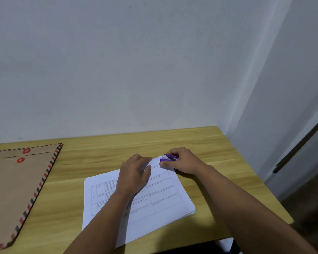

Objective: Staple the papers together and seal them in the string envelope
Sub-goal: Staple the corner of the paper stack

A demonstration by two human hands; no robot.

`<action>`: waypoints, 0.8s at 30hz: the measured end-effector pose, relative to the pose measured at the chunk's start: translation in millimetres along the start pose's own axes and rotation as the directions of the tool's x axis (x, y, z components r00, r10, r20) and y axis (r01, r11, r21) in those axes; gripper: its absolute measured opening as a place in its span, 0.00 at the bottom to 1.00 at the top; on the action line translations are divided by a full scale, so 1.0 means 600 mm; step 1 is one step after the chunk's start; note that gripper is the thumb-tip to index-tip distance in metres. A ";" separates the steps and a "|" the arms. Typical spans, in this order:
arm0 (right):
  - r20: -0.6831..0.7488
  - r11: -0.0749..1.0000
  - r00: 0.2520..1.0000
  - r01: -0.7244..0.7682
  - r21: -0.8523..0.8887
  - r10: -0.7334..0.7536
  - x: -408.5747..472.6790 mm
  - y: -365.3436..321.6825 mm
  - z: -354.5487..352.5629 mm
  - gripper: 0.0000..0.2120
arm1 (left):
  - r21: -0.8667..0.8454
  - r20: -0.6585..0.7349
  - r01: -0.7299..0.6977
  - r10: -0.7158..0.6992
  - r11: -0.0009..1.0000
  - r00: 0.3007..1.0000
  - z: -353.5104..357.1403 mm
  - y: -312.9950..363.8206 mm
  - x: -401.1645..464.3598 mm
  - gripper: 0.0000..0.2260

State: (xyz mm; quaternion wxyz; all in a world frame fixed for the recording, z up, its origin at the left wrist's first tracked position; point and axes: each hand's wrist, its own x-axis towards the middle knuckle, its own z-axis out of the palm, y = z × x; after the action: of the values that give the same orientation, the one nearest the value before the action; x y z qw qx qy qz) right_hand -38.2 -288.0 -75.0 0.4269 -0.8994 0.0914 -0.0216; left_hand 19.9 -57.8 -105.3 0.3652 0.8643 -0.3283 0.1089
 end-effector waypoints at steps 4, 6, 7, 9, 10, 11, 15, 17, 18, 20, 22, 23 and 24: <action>-0.004 0.998 0.999 0.040 -0.041 -0.040 0.002 0.005 0.005 0.24 | -0.002 -0.004 -0.003 0.003 1.000 1.000 -0.001 0.001 0.000 0.14; 0.000 0.995 0.998 0.062 -0.075 -0.062 0.005 0.005 0.007 0.25 | -0.005 -0.003 -0.001 0.001 1.000 1.000 -0.001 0.001 -0.001 0.15; 0.004 0.994 0.998 0.067 -0.089 -0.067 0.005 0.002 0.006 0.24 | -0.004 -0.001 -0.001 0.001 1.000 1.000 -0.001 0.001 -0.001 0.14; 0.006 0.989 0.996 0.085 -0.123 -0.084 0.006 -0.002 0.005 0.22 | -0.003 -0.002 -0.002 0.002 1.000 1.000 -0.002 0.002 -0.001 0.14; 0.003 0.986 0.996 0.092 -0.138 -0.093 0.007 -0.003 0.005 0.21 | -0.004 -0.003 -0.002 0.002 1.000 1.000 -0.002 0.002 -0.001 0.14; -0.004 0.984 0.995 0.097 -0.148 -0.099 0.007 -0.003 0.005 0.21 | -0.003 -0.004 -0.006 0.006 1.000 1.000 -0.003 0.003 -0.001 0.14; -0.063 0.983 0.994 0.081 -0.162 -0.092 0.006 0.000 0.012 0.29 | 0.000 -0.007 -0.017 0.017 1.000 1.000 -0.003 0.004 -0.001 0.14; -0.066 0.984 0.994 0.078 -0.161 -0.089 0.004 0.000 0.014 0.31 | 0.002 -0.010 -0.019 0.019 1.000 1.000 -0.004 0.002 -0.001 0.14; -0.060 0.984 0.994 0.080 -0.158 -0.091 0.004 0.000 0.013 0.31 | 0.005 -0.012 -0.027 0.027 1.000 1.000 -0.003 0.001 0.000 0.14; -0.047 0.982 0.995 0.073 -0.173 -0.083 0.002 -0.004 0.010 0.28 | 0.018 -0.010 -0.042 0.042 0.999 0.999 0.000 -0.003 0.001 0.14; -0.049 0.976 0.996 0.061 -0.207 -0.073 0.001 -0.006 0.011 0.26 | 0.016 -0.008 -0.041 0.042 0.999 0.999 0.002 -0.004 0.001 0.15; -0.055 0.974 0.996 0.058 -0.217 -0.071 0.001 -0.006 0.013 0.25 | 0.012 -0.009 -0.043 0.043 0.999 0.999 0.002 -0.004 0.001 0.15; -0.065 0.974 0.995 0.056 -0.219 -0.072 0.001 -0.005 0.016 0.24 | 0.009 -0.008 -0.044 0.044 0.999 0.999 0.002 -0.004 0.001 0.15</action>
State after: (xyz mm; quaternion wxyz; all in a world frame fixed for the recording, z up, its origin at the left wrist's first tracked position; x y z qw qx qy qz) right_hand -36.2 -278.8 -78.7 0.3215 -0.9418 0.0794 -0.0577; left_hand 21.9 -57.6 -107.6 0.3600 0.8581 -0.3453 0.1219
